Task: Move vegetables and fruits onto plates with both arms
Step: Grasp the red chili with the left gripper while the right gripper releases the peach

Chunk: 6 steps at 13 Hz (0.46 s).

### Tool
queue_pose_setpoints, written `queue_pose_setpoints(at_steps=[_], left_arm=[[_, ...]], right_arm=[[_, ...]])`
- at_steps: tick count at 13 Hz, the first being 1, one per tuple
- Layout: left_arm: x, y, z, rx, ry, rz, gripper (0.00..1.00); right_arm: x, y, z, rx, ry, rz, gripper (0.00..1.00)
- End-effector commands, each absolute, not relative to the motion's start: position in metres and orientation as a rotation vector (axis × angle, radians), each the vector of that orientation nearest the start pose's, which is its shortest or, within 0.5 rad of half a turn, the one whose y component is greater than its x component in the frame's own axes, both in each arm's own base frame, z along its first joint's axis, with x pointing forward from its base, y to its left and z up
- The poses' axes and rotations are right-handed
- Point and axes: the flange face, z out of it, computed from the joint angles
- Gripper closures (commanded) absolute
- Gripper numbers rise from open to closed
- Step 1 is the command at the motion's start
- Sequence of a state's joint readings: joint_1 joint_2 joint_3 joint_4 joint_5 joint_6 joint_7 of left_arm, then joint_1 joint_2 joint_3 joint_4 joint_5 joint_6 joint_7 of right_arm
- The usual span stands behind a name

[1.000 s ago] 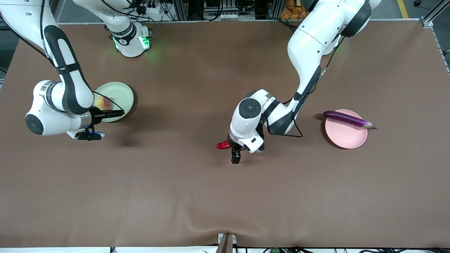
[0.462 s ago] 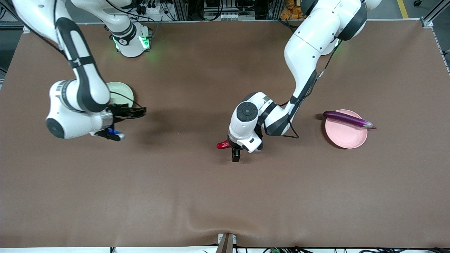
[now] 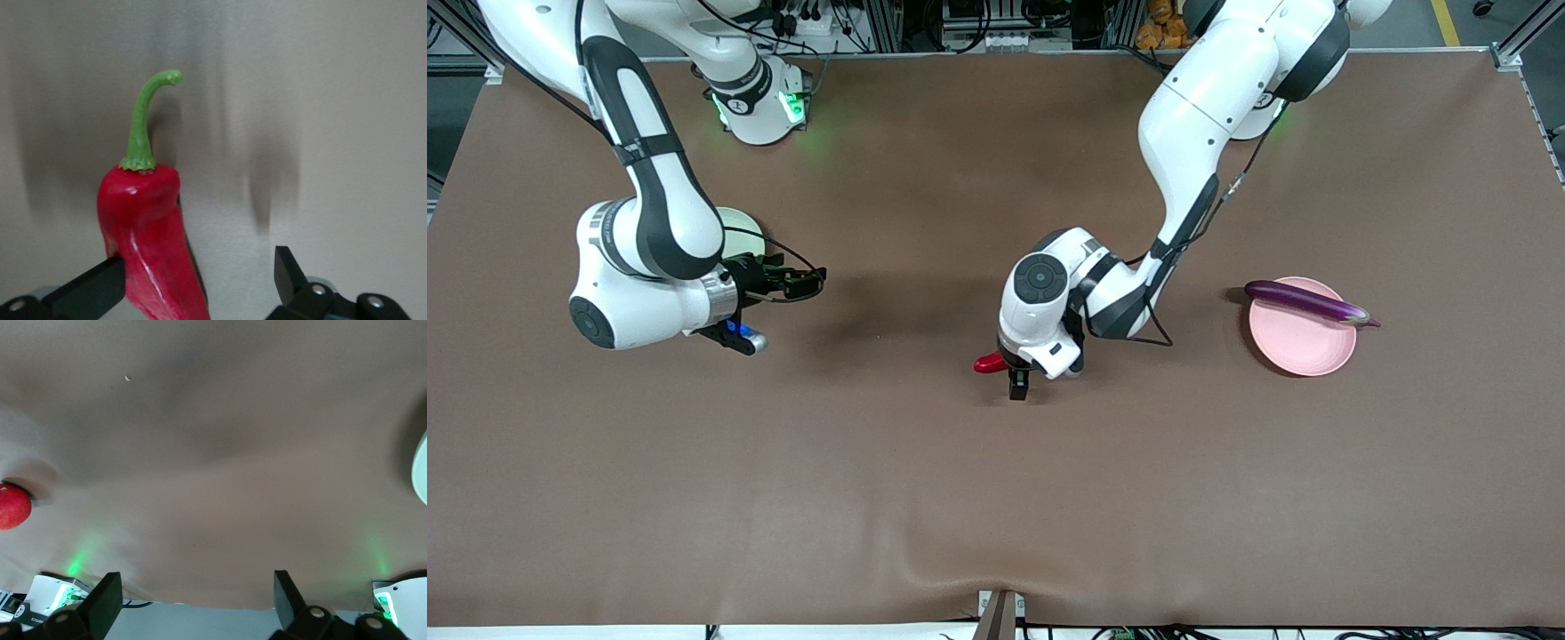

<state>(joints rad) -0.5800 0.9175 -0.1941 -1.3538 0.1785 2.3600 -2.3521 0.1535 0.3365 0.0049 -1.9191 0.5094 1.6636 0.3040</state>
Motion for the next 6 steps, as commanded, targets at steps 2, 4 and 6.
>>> queue_pose_setpoints(at_steps=[2, 4, 6], left_arm=[[0.5473, -0.4996, 0.1922, -2.271, -2.220, 0.016, 0.00], [0.5457, -0.4974, 0.1909, -2.252, -2.202, 0.016, 0.00], [0.5451, -0.4956, 0.1894, -2.238, -2.194, 0.013, 0.00]], right_arm=[[0.5394, 0.1419, 0.3026, -2.600, 0.484, 0.945, 0.00], [0.5391, 0.1435, 0.3018, -2.602, 0.483, 0.946, 0.00], [0.5395, 0.1436, 0.3024, -2.602, 0.483, 0.944, 0.00]])
